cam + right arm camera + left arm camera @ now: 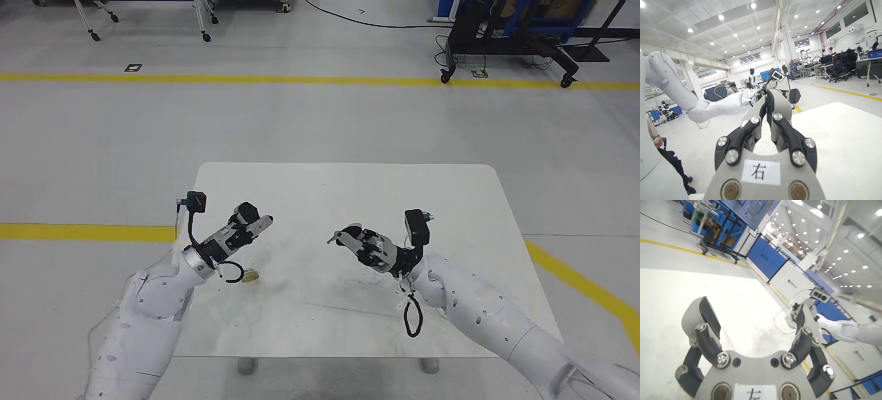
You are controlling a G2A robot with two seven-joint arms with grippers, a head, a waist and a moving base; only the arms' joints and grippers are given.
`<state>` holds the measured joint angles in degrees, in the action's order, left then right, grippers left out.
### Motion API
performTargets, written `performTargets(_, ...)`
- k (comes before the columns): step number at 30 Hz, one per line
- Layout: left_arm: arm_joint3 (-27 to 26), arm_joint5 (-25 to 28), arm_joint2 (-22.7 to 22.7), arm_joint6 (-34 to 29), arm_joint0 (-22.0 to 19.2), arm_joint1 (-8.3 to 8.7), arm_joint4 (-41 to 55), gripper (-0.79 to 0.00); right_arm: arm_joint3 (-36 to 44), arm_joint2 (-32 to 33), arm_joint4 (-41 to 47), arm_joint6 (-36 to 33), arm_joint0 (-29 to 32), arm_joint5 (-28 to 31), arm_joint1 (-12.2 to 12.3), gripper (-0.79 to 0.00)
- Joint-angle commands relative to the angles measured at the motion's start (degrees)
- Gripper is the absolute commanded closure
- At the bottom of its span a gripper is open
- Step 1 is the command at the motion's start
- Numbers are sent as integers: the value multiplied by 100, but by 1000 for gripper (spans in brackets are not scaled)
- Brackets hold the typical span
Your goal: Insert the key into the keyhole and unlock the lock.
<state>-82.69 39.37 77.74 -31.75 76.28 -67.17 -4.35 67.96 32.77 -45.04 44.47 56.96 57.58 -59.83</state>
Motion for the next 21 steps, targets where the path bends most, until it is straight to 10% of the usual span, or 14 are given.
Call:
performTargets(1, 444, 76, -293, -1120, -346, -18, 2332, -785, 42, -34, 449, -245, 56, 43, -26, 0)
performTargets(8, 1806, -128, -1133, -3445, -1491, -188, 4652, -785, 111, -364, 2284, -1429, -8, 43, -96, 0)
performTargets(12, 2088, -26, -1651, -3344, -1840, -282, 4188, -754, -81, -404, 3219, -2167, -99, 43, -106, 0)
performTargets(15, 2226, 251, -1932, -3067, -2001, -309, 3722, -511, -151, -377, 3704, -2620, -158, 43, -132, 0)
performTargets(21, 2412, 513, -2263, -2805, -2139, -295, 3663, -468, -147, -288, 4205, -3247, -209, 35, -209, 0)
